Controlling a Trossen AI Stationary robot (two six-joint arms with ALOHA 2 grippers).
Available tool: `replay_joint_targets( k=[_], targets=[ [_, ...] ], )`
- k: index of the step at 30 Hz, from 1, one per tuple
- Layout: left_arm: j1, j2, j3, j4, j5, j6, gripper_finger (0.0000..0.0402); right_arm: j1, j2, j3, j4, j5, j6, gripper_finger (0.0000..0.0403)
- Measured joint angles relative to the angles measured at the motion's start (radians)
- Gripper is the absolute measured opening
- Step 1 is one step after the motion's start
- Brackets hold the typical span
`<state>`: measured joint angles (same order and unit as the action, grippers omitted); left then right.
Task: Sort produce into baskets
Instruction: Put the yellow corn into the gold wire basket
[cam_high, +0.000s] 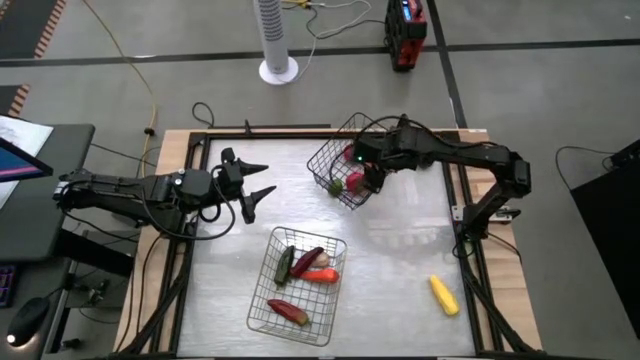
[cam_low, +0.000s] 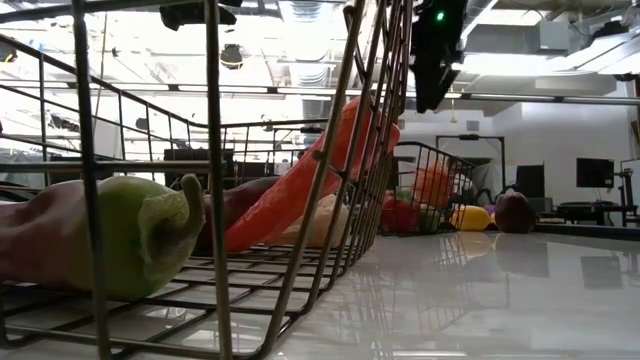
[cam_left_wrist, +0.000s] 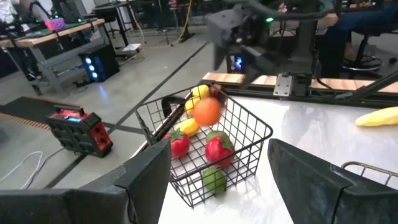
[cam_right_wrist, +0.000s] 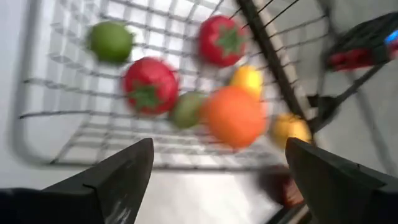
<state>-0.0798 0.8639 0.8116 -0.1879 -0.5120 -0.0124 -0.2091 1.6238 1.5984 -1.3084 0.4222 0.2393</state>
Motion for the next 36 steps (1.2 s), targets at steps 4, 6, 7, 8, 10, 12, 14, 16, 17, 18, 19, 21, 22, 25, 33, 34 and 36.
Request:
replay_joint_targets(
  k=[4, 6, 7, 8, 10, 12, 14, 16, 17, 18, 19, 21, 22, 25, 33, 34, 36],
  targets=[
    [0.000, 0.000, 0.000, 0.003, -0.010, 0.012, 0.0256, 0.105, -0.020, 0.001, -0.050, -0.146, 0.155, 0.0381],
    [0.000, 0.000, 0.000, 0.003, -0.012, 0.012, 0.0256, 0.191, -0.014, -0.001, -0.083, -0.201, 0.237, 0.0376],
    [0.000, 0.000, 0.000, 0.003, -0.012, 0.012, 0.0256, 0.235, -0.009, -0.011, -0.092, -0.222, 0.279, 0.0374],
    [0.000, 0.000, 0.000, 0.003, -0.012, 0.012, 0.0256, 0.280, -0.003, -0.023, -0.099, -0.244, 0.322, 0.0372],
    [0.000, 0.000, 0.000, 0.003, -0.012, 0.011, 0.0256, 0.374, 0.001, -0.068, -0.109, -0.268, 0.408, 0.0370],
    [0.000, 0.000, 0.000, 0.000, -0.001, -0.001, 0.0256, 0.458, 0.000, -0.134, -0.096, -0.313, 0.494, 0.0370],
    [0.000, 0.000, 0.000, -0.006, 0.018, -0.017, 0.0256, 0.530, 0.000, -0.206, -0.080, -0.389, 0.590, 0.0370],
    [0.000, 0.000, 0.000, -0.006, 0.032, -0.032, 0.0256, 0.597, 0.001, -0.276, -0.066, -0.468, 0.689, 0.0370],
    [0.000, 0.000, 0.000, -0.006, 0.035, -0.035, 0.0256, 0.629, 0.001, -0.307, -0.053, -0.503, 0.738, 0.0370],
    [0.000, 0.000, 0.000, -0.007, 0.036, -0.040, 0.0256, 0.658, 0.000, -0.339, -0.040, -0.537, 0.787, 0.0369],
    [0.000, 0.000, 0.000, -0.009, 0.036, -0.046, 0.0256, 0.685, 0.000, -0.367, -0.026, -0.574, 0.834, 0.0369],
    [0.000, 0.000, 0.000, -0.009, 0.036, -0.053, 0.0256, 0.736, 0.000, -0.421, 0.008, -0.650, 0.915, 0.0369],
    [0.000, 0.000, 0.000, -0.009, 0.036, -0.054, 0.0256, 0.756, 0.000, -0.443, 0.033, -0.680, 0.953, 0.0369],
    [0.000, 0.000, 0.000, -0.009, 0.036, -0.059, 0.0256, 0.809, 0.000, -0.501, 0.104, -0.712, 1.040, 0.0369],
    [0.000, 0.000, 0.000, -0.010, 0.036, -0.076, 0.0256, 0.877, 0.000, -0.642, 0.233, -0.757, 1.160, 0.0369],
    [0.000, 0.000, 0.000, -0.010, 0.036, -0.078, 0.0256, 0.881, 0.000, -0.658, 0.230, -0.762, 1.166, 0.0369],
    [0.000, 0.000, 0.000, -0.010, 0.036, -0.082, 0.0256, 0.887, -0.002, -0.682, 0.240, -0.761, 1.175, 0.0369]
  ],
)
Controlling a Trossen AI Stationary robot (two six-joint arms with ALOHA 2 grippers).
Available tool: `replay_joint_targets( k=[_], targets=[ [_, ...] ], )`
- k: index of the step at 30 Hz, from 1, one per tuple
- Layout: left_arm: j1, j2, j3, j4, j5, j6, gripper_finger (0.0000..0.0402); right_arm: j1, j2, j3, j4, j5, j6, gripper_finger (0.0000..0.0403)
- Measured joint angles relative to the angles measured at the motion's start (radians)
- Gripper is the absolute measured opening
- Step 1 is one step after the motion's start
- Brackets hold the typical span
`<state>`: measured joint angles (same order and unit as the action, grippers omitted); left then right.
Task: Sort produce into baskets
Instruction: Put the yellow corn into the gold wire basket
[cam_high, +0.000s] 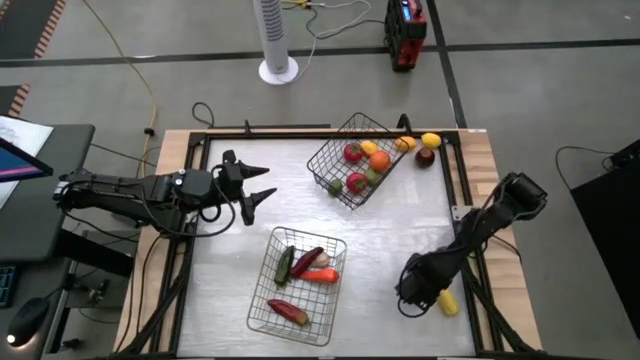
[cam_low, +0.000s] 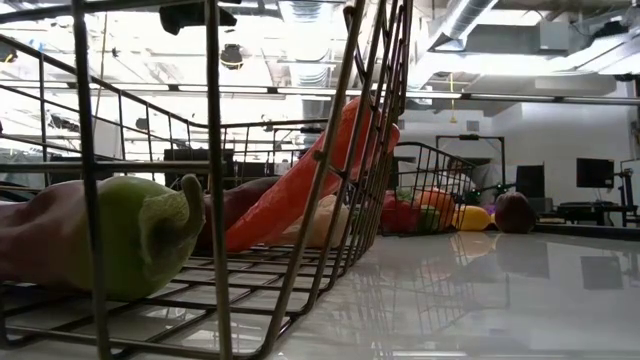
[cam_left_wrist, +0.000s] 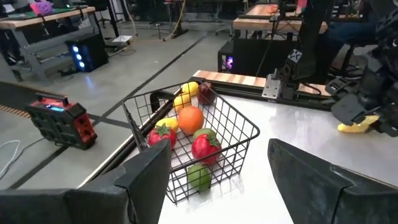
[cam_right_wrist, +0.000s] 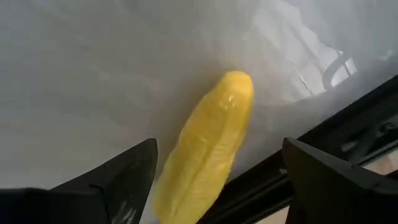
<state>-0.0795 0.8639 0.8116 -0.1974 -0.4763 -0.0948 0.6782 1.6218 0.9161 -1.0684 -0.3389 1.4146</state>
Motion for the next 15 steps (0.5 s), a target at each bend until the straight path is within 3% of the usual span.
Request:
replay_joint_targets(
  k=[8, 15],
  targets=[
    [0.000, 0.023, 0.000, 0.009, 0.003, -0.022, 0.0256, 0.011, 0.000, -0.079, 0.206, -0.002, 0.026, 0.0353],
    [0.000, 0.055, 0.001, 0.042, 0.027, -0.004, 0.0256, 0.016, -0.001, -0.089, 0.179, 0.019, 0.028, 0.0244]
  ],
)
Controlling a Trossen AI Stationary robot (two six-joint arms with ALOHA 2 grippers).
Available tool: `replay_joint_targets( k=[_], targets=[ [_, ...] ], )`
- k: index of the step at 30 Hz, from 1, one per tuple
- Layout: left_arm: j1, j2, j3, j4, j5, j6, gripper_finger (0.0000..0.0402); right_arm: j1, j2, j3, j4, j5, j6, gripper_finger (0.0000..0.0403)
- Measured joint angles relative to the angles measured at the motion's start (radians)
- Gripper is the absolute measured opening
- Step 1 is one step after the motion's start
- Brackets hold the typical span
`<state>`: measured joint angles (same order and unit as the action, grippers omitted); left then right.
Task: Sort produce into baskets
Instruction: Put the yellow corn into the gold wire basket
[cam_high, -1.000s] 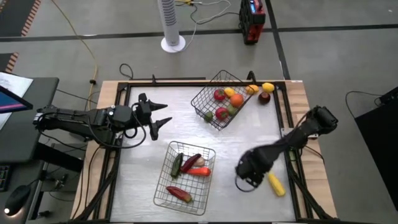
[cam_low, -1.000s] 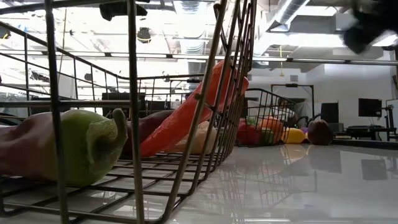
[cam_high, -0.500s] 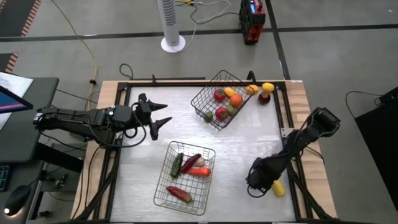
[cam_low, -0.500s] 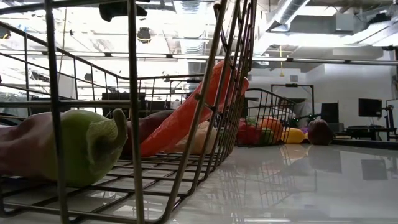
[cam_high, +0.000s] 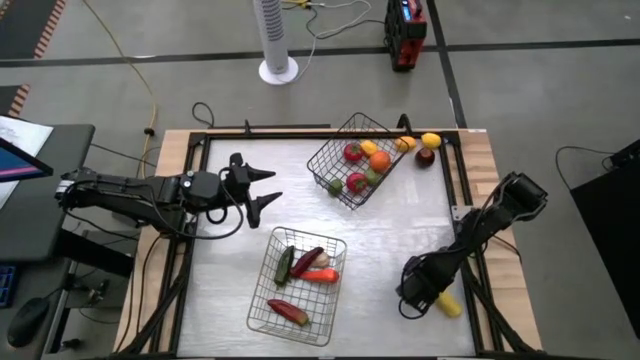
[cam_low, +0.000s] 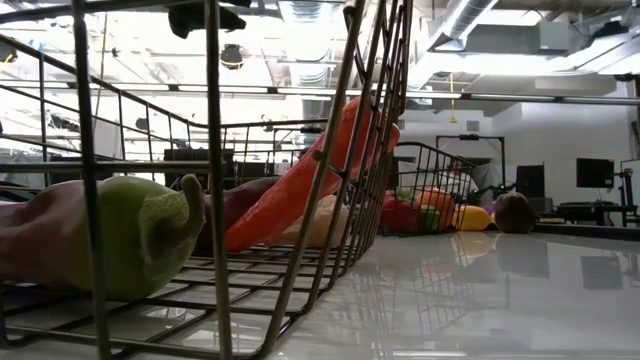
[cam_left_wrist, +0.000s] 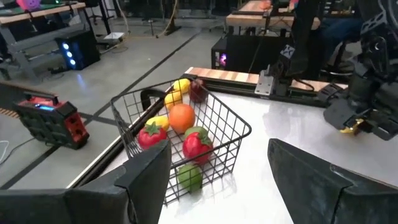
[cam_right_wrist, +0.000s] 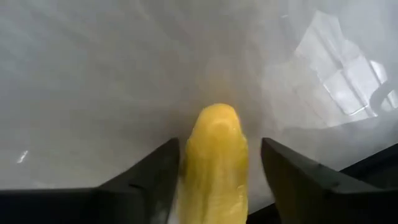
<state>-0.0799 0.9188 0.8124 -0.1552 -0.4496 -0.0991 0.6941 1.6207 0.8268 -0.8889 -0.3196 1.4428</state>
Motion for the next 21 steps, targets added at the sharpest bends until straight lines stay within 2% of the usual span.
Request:
replay_joint_targets(
  k=[4, 6, 9, 12, 16, 21],
  targets=[
    [0.000, 0.000, 0.000, 0.000, -0.001, 0.004, 0.0256, -0.001, 0.000, 0.000, -0.016, 0.008, -0.046, 0.0158],
    [0.000, 0.000, 0.000, 0.001, -0.001, 0.004, 0.0256, -0.010, 0.000, 0.000, -0.031, 0.009, -0.068, 0.0128],
    [0.000, 0.000, 0.000, 0.001, -0.001, 0.004, 0.0256, -0.035, 0.001, 0.014, -0.064, 0.015, -0.104, 0.0126],
    [0.000, 0.000, 0.000, 0.007, -0.001, 0.005, 0.0256, -0.073, 0.001, 0.072, -0.122, 0.078, -0.166, 0.0126],
    [0.000, 0.000, 0.000, 0.023, 0.002, 0.005, 0.0256, -0.138, 0.001, 0.204, -0.278, 0.261, -0.273, 0.0126],
    [0.000, -0.001, 0.000, 0.040, 0.075, 0.016, 0.0256, -0.230, 0.000, 0.363, -0.464, 0.513, -0.376, 0.0146]
  ],
)
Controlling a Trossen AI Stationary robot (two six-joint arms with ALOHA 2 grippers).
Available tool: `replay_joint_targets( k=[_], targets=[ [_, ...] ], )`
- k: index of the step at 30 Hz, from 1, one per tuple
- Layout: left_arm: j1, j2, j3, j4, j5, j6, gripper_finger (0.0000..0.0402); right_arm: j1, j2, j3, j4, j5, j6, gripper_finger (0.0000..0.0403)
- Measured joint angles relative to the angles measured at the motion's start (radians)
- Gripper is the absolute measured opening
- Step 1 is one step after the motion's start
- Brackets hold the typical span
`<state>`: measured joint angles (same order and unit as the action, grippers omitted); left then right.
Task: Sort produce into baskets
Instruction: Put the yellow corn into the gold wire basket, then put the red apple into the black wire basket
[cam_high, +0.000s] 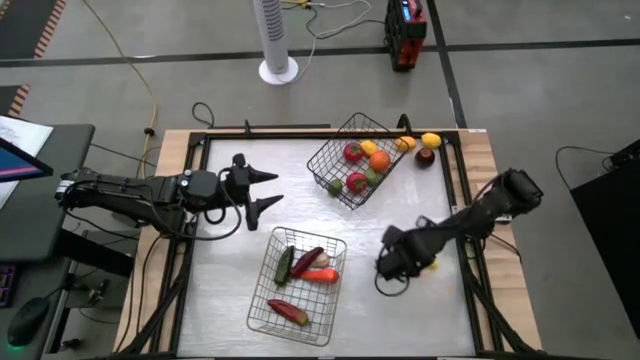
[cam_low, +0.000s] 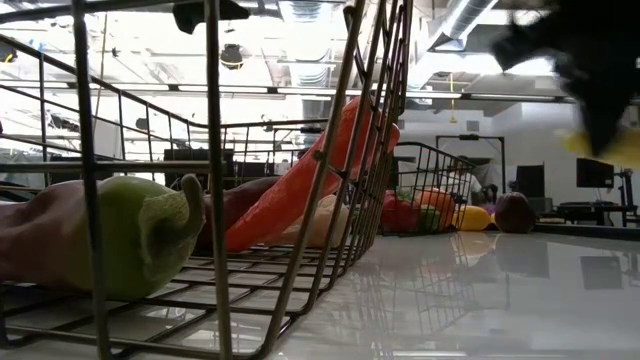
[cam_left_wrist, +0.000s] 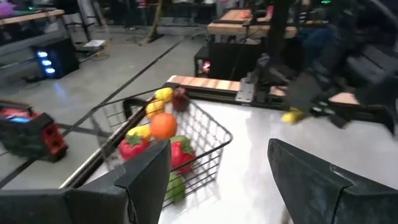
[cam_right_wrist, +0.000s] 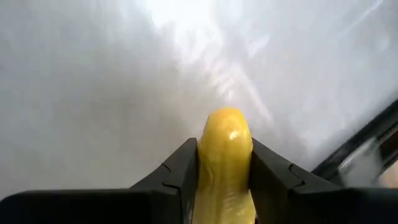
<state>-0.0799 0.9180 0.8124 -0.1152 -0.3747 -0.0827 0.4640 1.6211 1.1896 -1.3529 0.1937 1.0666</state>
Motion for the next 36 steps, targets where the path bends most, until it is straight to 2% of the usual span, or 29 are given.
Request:
replay_joint_targets(
  k=[4, 9, 12, 18, 22, 26, 31, 34, 36],
  targets=[
    [0.000, 0.000, 0.000, 0.002, 0.031, 0.012, 0.0256, -0.057, 0.000, 0.125, 0.054, 0.095, -0.137, 0.0144],
    [0.000, 0.000, 0.000, 0.002, 0.037, 0.022, 0.0256, -0.088, 0.000, 0.301, 0.196, 0.133, -0.311, 0.0141],
    [0.000, 0.000, 0.000, 0.001, 0.037, 0.033, 0.0256, -0.094, -0.001, 0.385, 0.340, 0.148, -0.419, 0.0146],
    [0.000, 0.000, 0.000, 0.001, 0.037, 0.037, 0.0256, -0.093, 0.005, 0.412, 0.726, 0.148, -0.643, 0.0149],
    [0.000, -0.003, 0.000, 0.001, 0.037, 0.037, 0.0256, -0.100, 0.035, 0.407, 0.857, 0.143, -0.786, 0.0154],
    [0.000, -0.004, 0.000, 0.002, 0.037, 0.037, 0.0256, -0.124, 0.081, 0.405, 0.905, 0.073, -0.837, 0.0181],
    [0.000, -0.004, 0.000, 0.002, 0.037, 0.036, 0.0256, -0.166, 0.121, 0.403, 0.892, -0.036, -0.846, 0.0236],
    [-0.001, -0.004, 0.000, 0.001, 0.036, 0.032, 0.0256, -0.175, 0.106, 0.403, 0.827, -0.015, -0.864, 0.0258],
    [-0.006, -0.004, -0.001, -0.002, 0.036, 0.030, 0.0256, -0.174, 0.074, 0.404, 0.733, 0.059, -0.866, 0.0263]
  ],
)
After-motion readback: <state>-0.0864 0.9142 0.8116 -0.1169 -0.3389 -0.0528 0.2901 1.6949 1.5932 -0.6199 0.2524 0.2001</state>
